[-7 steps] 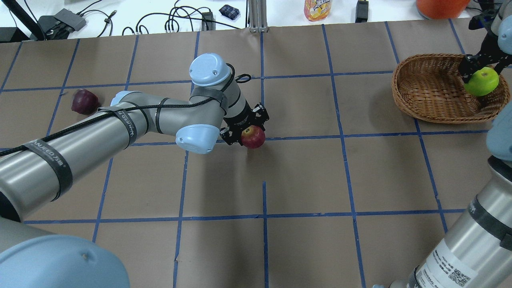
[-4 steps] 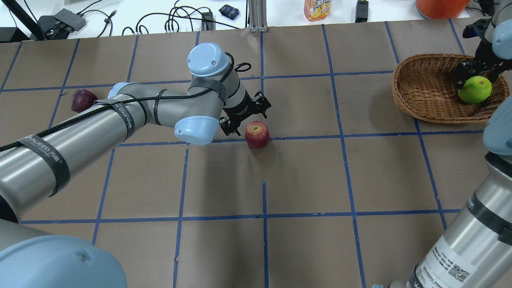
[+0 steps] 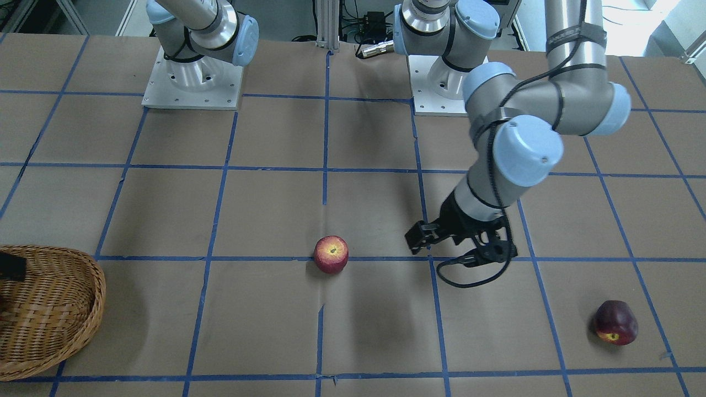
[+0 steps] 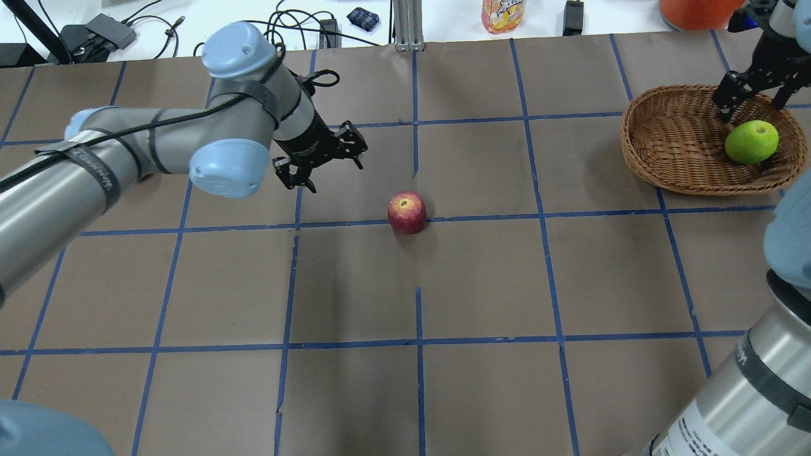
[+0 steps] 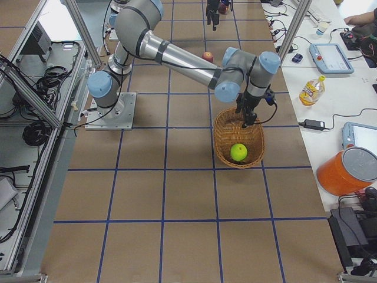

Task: Put all apples into basket
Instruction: 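Move left gripper to dark red apple while right grasps red-yellow apple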

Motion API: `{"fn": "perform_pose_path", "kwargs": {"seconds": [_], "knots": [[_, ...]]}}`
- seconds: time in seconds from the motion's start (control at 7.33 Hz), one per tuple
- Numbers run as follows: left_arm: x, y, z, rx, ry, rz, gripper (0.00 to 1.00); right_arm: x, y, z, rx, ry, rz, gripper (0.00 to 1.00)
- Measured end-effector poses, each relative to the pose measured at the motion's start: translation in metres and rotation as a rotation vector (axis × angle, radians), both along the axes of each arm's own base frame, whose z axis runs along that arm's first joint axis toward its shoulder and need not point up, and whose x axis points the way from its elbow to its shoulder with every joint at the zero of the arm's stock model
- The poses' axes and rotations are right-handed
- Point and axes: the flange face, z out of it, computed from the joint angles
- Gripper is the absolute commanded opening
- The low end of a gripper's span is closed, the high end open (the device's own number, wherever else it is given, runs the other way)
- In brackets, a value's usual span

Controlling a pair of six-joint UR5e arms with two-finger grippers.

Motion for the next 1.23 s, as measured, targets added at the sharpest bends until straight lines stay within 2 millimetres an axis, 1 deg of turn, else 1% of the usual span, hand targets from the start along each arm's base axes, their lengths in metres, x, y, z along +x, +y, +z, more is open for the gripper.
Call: {"fn": "perform_pose_path", "kwargs": {"seconds": [0.14,0.27,0.41,0.55,0.68,0.82,0.95,1.09,1.23], "knots": [[0.057,-0.002,0.009,-0.008,-0.046,-0.087,1.0,0.059,0.007,0.013,0.0,-0.045,-0.038,1.0],[0.109,-0.005,0.013,-0.017,-0.085,-0.185,1.0,0.115,0.012,0.02,-0.006,-0.083,-0.088,1.0],[0.155,-0.009,0.013,-0.024,-0.117,-0.312,1.0,0.172,0.017,0.023,-0.009,-0.1,-0.149,1.0],[0.194,-0.013,0.013,-0.031,-0.134,-0.456,1.0,0.23,0.026,0.019,-0.006,-0.106,-0.223,1.0],[0.223,-0.019,0.009,-0.036,-0.143,-0.571,1.0,0.283,0.037,0.012,0.007,-0.117,-0.29,1.0],[0.246,-0.025,0.003,-0.043,-0.163,-0.654,1.0,0.328,0.049,-0.003,0.025,-0.125,-0.347,1.0],[0.27,-0.032,-0.003,-0.045,-0.188,-0.734,1.0,0.367,0.059,-0.025,0.032,-0.126,-0.399,1.0],[0.292,-0.038,-0.011,-0.045,-0.198,-0.804,1.0,0.397,0.067,-0.046,0.03,-0.124,-0.442,1.0],[0.309,-0.047,-0.018,-0.044,-0.201,-0.855,1.0,0.415,0.074,-0.065,0.039,-0.122,-0.463,1.0]]}}
